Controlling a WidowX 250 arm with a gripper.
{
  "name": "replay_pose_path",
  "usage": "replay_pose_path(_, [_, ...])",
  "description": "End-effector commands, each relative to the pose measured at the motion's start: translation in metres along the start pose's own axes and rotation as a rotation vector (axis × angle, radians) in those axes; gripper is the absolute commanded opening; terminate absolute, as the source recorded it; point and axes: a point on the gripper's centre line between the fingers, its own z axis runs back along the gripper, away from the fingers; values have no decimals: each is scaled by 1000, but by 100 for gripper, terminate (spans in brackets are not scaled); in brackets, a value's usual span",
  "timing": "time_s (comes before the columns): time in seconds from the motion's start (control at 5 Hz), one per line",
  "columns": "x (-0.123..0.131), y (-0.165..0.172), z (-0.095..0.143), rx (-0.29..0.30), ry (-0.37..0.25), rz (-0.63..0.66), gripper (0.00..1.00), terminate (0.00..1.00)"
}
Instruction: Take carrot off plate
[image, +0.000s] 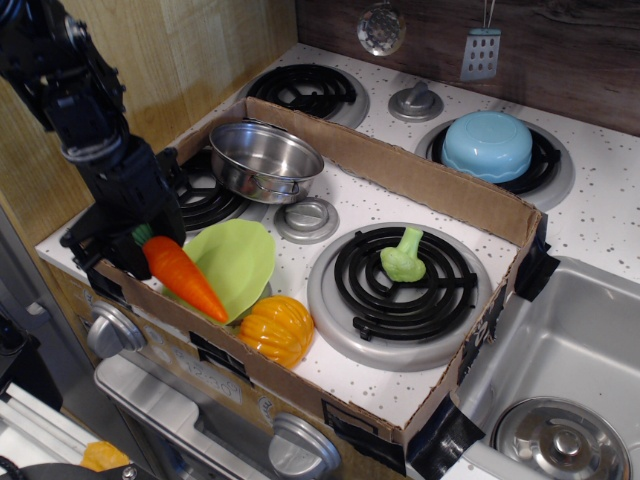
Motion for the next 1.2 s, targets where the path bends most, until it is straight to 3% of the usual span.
replay_pose_path(0.0, [0, 35, 47, 35, 28, 91, 0, 0])
replay_pose_path(0.2, [33, 58, 57, 22, -9, 260, 0, 0])
replay_pose_path(0.4, [61, 90, 63, -22, -150, 415, 0, 0])
replay_pose_path(0.6, [85, 114, 64, 37, -100, 495, 0, 0])
replay_pose_path(0.8, [105, 129, 66, 37, -73, 492, 0, 0])
replay_pose_path(1.0, [117, 146, 56, 43, -86, 493, 0, 0])
